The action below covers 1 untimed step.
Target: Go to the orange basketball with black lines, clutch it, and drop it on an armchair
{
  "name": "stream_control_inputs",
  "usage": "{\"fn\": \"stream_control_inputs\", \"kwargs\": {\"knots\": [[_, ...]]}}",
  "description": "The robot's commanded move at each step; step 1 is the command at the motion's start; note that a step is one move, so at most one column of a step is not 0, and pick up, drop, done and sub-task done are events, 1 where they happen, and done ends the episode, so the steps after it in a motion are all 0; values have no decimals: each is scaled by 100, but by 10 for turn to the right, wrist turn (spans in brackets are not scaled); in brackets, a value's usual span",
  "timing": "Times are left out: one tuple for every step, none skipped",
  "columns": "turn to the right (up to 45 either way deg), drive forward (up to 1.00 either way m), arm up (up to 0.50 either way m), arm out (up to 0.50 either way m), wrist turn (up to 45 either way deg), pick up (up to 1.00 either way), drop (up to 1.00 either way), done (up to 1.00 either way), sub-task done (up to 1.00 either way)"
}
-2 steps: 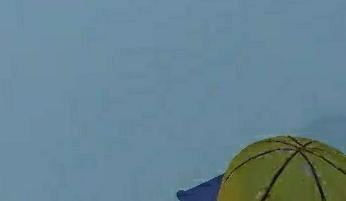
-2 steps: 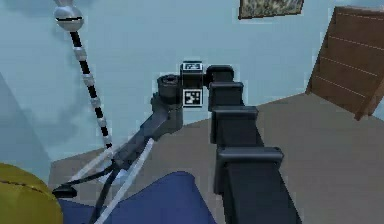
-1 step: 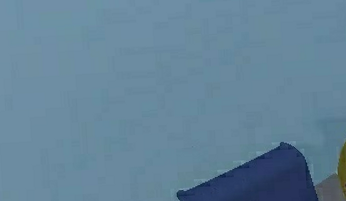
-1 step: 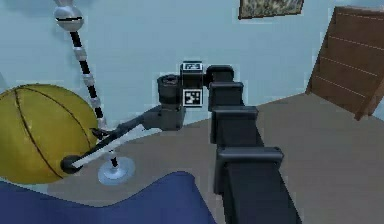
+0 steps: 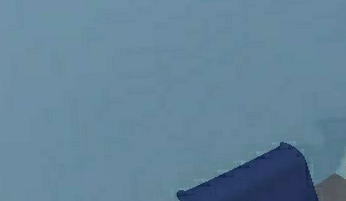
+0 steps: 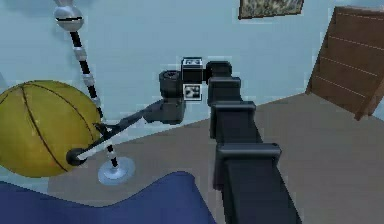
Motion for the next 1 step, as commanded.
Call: {"fn": "stream_control_inputs", "kwargs": {"knots": [[0,0,0,0,450,0,0,0,0]]}}
